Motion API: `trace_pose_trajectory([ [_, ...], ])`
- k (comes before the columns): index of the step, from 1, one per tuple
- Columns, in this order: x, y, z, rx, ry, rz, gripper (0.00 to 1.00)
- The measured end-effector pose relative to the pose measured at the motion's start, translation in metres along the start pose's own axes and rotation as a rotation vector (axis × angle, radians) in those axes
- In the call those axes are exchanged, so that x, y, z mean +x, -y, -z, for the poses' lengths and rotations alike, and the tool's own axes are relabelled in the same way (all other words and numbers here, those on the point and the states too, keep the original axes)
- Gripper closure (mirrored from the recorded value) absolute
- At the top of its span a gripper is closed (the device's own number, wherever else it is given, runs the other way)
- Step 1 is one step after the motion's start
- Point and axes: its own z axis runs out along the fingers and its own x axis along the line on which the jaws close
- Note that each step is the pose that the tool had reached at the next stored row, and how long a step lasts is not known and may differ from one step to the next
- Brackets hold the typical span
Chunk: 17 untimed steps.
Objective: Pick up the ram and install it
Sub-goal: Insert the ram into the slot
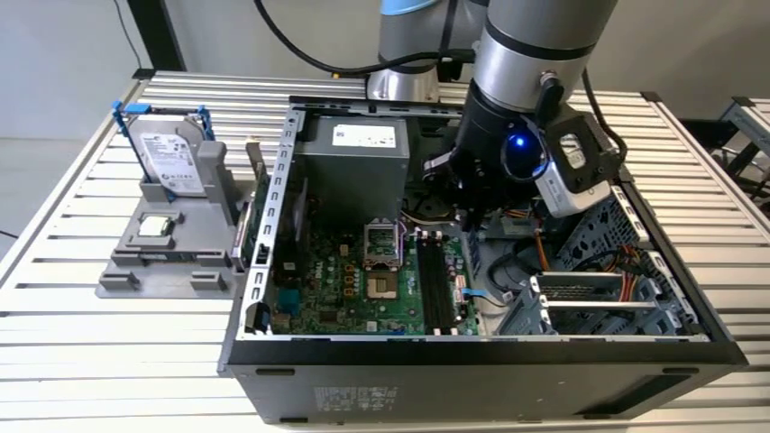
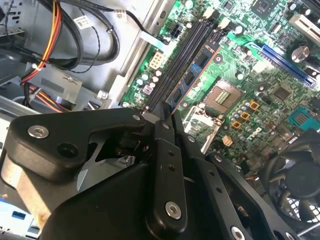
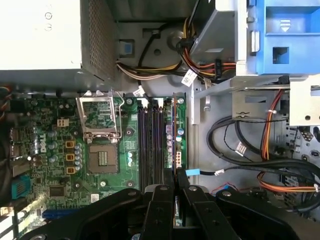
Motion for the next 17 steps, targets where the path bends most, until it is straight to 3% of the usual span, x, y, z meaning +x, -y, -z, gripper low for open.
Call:
trace_pose_trajectory([
  [3, 0.0001, 0.0001, -0.0022, -0.0002, -0.0001, 0.0, 1.0],
  [17, 0.0006, 0.0038, -0.0274, -0.0001, -0.0003, 0.003, 1.0],
])
